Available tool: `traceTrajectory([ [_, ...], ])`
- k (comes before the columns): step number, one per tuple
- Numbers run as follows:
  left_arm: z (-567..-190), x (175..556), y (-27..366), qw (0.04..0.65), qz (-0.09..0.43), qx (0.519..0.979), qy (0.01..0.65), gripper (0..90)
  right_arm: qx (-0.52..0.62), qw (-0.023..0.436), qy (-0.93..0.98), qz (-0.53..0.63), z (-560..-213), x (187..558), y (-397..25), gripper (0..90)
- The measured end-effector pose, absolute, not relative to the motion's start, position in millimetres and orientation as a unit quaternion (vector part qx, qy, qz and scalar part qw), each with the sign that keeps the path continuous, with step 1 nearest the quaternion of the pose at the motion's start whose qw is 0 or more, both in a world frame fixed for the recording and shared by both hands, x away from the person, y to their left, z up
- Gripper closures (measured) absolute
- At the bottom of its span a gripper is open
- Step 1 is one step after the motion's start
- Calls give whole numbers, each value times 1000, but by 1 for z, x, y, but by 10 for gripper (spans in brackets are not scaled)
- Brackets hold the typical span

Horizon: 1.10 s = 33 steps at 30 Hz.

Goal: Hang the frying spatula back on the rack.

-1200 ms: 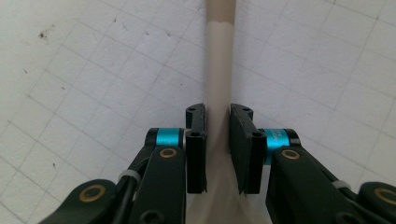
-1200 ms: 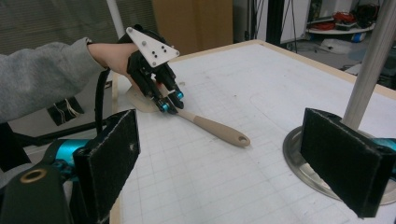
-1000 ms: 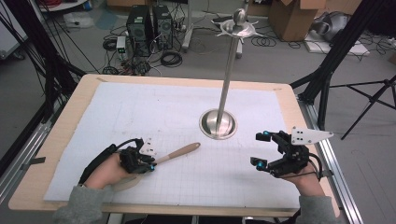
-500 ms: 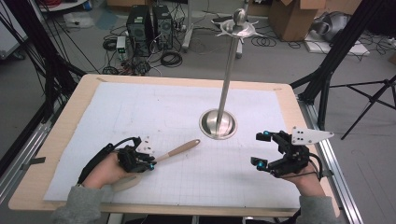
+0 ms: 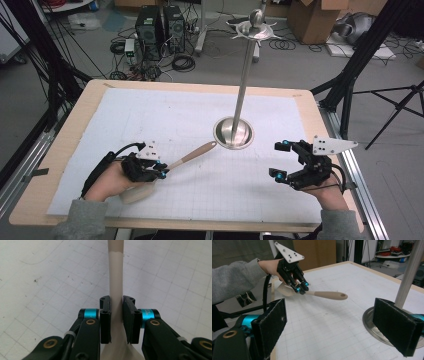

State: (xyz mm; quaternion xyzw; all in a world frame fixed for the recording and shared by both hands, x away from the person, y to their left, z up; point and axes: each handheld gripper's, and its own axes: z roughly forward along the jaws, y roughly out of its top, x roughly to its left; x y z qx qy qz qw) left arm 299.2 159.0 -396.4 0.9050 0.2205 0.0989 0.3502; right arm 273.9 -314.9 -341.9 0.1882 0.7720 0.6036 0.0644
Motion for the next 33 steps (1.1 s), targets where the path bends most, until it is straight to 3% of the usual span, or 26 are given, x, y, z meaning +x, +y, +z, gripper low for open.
traceTrajectory([
  [33, -369, 305, 192, 439, 94, 869, 210, 771, 193, 65, 772, 603, -342, 276, -316, 114],
])
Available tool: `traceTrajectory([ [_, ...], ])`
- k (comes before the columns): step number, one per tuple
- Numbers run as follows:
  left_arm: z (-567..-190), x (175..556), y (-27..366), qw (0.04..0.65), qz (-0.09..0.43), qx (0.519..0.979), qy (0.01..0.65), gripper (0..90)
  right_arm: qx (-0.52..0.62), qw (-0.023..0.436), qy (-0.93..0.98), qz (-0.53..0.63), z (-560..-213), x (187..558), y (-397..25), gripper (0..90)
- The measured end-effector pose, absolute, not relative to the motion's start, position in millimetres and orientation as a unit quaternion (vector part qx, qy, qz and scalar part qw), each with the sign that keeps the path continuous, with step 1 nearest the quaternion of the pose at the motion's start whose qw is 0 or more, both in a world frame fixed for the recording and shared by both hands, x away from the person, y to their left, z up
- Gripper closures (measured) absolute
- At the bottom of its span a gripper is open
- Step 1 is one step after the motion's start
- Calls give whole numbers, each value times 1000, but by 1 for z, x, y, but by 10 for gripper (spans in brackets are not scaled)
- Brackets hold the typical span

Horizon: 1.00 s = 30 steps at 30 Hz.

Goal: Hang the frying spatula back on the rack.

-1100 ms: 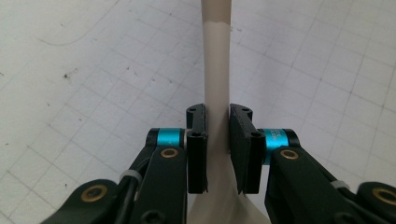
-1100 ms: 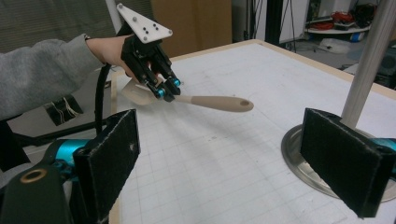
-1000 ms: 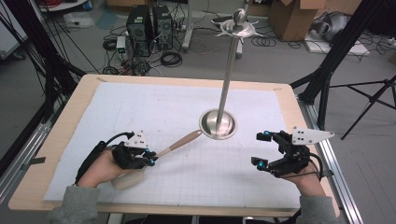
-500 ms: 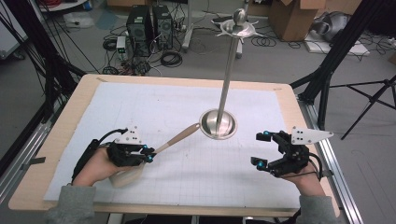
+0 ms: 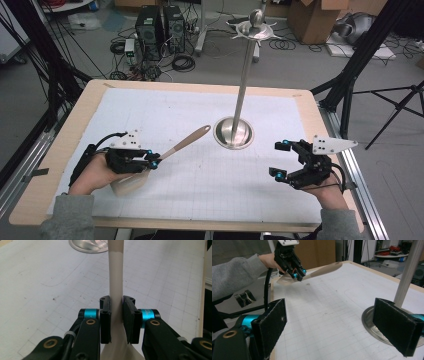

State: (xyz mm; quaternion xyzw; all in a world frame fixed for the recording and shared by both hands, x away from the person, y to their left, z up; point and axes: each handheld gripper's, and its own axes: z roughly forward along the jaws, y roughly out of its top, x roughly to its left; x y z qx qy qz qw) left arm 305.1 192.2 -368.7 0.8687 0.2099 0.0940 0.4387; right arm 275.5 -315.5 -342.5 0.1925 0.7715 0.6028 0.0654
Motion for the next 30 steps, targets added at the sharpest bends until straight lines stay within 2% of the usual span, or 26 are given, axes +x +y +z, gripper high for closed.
traceTrajectory([
  [17, -350, 318, 201, 476, 96, 852, 198, 771, 193, 66, 769, 606, -342, 276, -318, 114],
  [30, -319, 322, 209, 496, 106, 840, 192, 772, 193, 66, 768, 608, -342, 276, -319, 114],
])
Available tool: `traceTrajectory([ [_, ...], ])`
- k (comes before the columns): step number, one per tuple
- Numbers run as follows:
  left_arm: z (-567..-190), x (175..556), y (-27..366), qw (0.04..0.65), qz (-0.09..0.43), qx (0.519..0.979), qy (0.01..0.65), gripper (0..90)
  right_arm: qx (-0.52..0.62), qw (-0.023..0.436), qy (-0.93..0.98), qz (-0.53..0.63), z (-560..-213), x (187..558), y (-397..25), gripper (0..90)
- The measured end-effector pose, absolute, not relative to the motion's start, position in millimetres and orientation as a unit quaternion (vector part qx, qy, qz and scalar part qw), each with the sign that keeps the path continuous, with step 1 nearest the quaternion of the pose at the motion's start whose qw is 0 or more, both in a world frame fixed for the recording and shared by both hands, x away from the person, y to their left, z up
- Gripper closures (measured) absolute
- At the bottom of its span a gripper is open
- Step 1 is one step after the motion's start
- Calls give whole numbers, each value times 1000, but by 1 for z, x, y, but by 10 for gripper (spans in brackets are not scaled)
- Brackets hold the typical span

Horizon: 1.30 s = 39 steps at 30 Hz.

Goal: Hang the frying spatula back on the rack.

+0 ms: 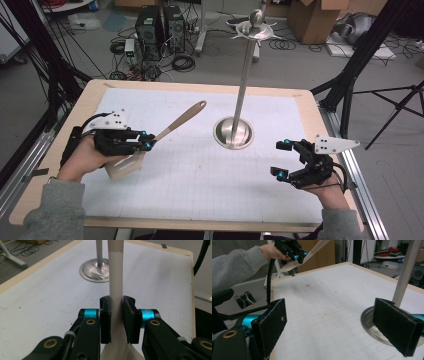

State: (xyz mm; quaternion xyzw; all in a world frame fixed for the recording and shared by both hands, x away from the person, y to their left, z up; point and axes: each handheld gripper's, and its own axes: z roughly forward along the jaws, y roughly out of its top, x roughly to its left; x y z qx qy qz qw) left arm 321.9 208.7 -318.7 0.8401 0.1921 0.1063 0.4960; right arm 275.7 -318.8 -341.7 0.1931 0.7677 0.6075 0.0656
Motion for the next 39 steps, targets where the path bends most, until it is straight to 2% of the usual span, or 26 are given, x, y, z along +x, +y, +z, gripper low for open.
traceTrajectory([
  [29, -279, 338, 204, 503, 115, 836, 189, 771, 191, 70, 762, 615, -340, 273, -323, 115],
  [34, -274, 341, 204, 530, 108, 818, 196, 772, 190, 68, 763, 614, -340, 273, -323, 115],
  [39, -269, 343, 203, 529, 109, 819, 194, 772, 189, 67, 761, 616, -339, 272, -323, 114],
])
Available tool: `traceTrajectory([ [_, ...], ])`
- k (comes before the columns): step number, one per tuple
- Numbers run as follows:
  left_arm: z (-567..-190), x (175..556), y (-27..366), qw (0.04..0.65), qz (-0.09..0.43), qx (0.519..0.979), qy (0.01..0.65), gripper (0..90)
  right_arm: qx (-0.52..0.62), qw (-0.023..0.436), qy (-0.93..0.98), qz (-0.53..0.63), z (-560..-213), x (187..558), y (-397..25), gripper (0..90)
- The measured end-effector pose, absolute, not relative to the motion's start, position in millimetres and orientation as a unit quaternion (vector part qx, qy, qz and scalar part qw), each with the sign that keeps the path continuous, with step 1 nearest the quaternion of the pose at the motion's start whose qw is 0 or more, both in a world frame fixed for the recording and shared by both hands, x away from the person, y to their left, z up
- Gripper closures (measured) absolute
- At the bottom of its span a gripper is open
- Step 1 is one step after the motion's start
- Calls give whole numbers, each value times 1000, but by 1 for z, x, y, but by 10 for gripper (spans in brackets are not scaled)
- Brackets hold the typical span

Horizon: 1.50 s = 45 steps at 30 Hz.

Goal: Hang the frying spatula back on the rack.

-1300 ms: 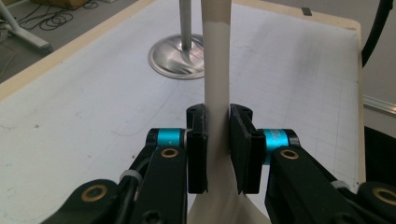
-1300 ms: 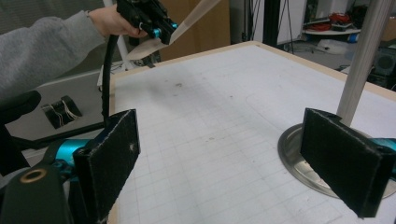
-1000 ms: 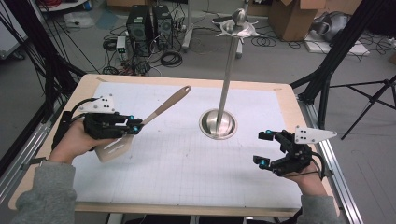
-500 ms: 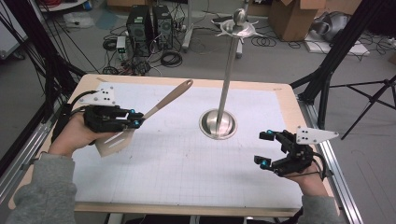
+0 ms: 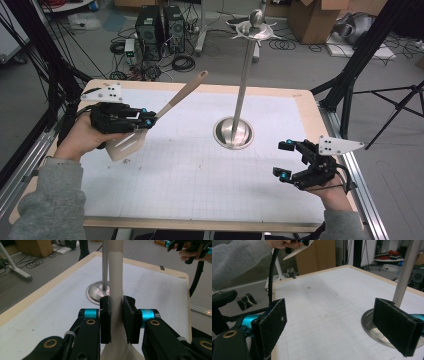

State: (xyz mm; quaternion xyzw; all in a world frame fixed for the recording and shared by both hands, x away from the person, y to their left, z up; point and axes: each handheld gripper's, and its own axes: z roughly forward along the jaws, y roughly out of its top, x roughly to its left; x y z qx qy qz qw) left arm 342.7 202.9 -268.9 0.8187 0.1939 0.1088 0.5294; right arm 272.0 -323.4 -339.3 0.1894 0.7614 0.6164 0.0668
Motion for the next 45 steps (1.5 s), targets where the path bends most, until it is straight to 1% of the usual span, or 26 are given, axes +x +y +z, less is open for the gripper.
traceTrajectory([
  [8, -265, 346, 199, 519, 116, 827, 180, 772, 189, 68, 759, 620, -338, 271, -325, 115],
  [18, -249, 352, 193, 512, 117, 834, 170, 772, 190, 69, 756, 623, -338, 270, -328, 114],
  [28, -238, 360, 192, 524, 113, 826, 173, 771, 192, 71, 751, 628, -337, 268, -332, 115],
  [45, -214, 367, 186, 540, 110, 819, 158, 772, 195, 71, 749, 629, -339, 267, -335, 114],
])
